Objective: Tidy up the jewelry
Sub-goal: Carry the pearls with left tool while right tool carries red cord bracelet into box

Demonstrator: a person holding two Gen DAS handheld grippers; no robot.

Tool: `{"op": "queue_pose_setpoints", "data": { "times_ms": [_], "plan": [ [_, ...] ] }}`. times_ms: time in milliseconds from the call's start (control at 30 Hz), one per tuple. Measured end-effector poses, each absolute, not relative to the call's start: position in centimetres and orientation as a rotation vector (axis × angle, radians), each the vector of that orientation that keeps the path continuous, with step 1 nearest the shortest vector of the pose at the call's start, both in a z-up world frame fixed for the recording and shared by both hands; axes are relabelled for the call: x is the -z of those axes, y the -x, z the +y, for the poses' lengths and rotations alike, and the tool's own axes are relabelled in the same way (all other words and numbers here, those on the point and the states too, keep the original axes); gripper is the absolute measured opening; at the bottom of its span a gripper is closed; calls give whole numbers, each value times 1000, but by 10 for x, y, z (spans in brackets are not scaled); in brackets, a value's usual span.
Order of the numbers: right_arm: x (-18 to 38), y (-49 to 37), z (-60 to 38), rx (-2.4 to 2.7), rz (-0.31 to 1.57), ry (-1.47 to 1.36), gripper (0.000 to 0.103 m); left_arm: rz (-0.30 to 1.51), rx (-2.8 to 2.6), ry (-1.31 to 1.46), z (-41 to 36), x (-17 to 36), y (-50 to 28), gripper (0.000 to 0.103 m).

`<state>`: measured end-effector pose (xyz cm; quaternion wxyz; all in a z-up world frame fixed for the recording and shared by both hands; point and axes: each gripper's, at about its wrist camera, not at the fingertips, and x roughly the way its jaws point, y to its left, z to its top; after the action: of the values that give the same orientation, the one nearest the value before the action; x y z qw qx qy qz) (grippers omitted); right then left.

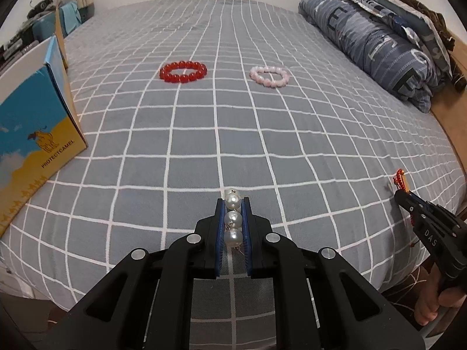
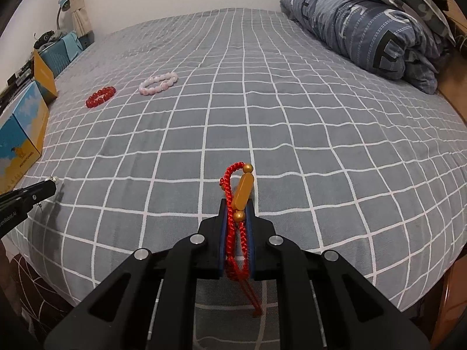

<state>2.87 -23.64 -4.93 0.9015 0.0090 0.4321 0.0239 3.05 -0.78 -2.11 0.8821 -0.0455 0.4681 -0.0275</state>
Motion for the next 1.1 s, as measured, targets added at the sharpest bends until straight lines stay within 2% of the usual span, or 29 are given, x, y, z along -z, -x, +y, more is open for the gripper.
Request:
{"op": "queue_pose_setpoints", "data": {
  "times_ms": [600, 1100],
  "plan": [
    [5, -45, -213, -51, 826, -2, 10, 828, 33, 63, 2, -45, -24, 11],
    [-32, -59, -185, -65, 764, 10, 10, 783, -39, 49, 29, -76, -32, 11]
  ]
}}
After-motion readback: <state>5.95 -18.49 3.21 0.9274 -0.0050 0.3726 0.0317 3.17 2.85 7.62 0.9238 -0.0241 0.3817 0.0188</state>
